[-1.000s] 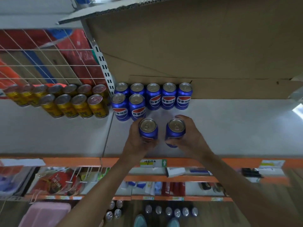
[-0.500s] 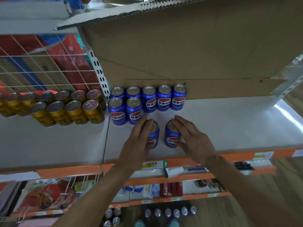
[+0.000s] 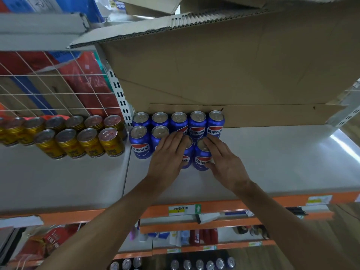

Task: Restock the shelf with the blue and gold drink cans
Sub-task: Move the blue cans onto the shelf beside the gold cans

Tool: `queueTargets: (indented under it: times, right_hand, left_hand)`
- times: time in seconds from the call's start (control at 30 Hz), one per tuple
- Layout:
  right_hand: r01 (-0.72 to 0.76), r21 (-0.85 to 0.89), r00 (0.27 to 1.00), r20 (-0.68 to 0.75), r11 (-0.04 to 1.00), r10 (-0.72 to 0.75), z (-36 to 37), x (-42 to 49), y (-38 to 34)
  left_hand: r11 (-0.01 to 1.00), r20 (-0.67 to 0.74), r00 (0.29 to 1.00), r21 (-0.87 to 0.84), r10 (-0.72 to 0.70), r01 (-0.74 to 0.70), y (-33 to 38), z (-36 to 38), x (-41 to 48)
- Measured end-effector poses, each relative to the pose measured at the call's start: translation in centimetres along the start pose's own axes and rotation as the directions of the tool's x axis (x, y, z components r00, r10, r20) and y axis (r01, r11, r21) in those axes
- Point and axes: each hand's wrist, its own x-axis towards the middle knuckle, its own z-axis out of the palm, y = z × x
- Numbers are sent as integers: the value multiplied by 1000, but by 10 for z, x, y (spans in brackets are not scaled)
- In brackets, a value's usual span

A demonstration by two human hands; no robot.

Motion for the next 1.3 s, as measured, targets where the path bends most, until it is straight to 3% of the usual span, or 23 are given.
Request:
queueTargets:
  times: [0.3, 0.7, 1.1, 1.3]
  right_hand:
    - [56, -26, 998, -33, 998, -57, 12, 33, 16]
    - [53, -47, 998, -37, 998, -54, 21, 46, 24]
    - [-14, -67, 999, 34, 998, 16, 17, 48, 12]
    - [-33, -78, 999, 39, 996, 37, 14, 48, 9]
  left_hand:
    - [996, 6, 1000, 90, -27, 26, -14, 11, 28]
    - [998, -72, 996, -27, -57, 55, -20, 19, 28]
    - [995, 36, 998, -80, -56, 59, -32, 6, 35]
    - [994, -44, 996, -82, -73, 69, -28, 4, 34]
